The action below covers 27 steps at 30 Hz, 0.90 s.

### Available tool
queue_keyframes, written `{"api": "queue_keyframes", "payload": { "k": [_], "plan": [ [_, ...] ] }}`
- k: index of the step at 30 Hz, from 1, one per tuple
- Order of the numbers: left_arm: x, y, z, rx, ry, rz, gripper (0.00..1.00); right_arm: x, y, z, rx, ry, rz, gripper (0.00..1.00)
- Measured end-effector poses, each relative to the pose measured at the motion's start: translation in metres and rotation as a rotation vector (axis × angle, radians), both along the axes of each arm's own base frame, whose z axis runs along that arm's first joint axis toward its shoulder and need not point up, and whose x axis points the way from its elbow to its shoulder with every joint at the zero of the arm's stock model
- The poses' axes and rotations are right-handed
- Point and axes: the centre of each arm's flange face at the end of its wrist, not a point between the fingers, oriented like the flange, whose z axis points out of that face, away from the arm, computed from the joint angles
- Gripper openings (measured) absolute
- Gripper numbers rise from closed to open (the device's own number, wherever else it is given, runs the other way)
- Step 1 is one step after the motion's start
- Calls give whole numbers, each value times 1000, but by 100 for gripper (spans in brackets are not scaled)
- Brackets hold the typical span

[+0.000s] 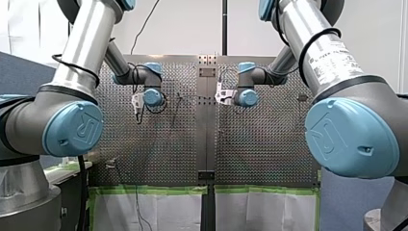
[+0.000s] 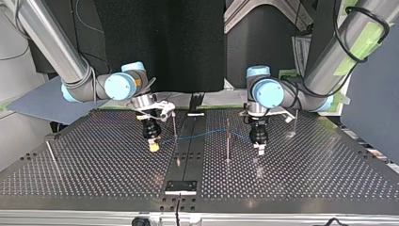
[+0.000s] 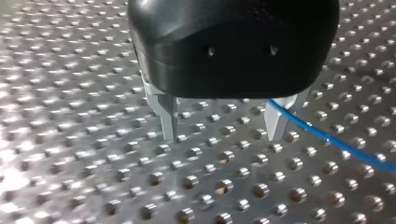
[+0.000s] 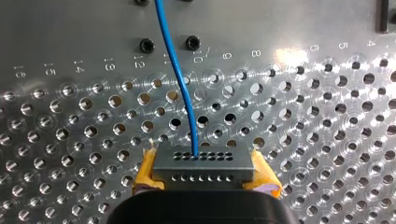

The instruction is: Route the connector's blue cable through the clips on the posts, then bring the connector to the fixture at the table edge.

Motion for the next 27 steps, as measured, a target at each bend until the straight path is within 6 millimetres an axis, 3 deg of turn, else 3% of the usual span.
{"api": "queue_keyframes", "payload": {
  "k": [5,7,11,27],
  "plan": [
    [-13,2,8,-39,-42,-9,95,0,1,-1,4,2,1,0],
    [-17,2,7,-41,-42,-18,100,0,1,-1,7,5,1,0],
    [-22,1,2,-40,-25,-36,100,0,1,-1,10,6,0,0],
    [-61,-14,-41,-13,83,-179,100,0,2,-2,14,9,2,0]
  ]
}}
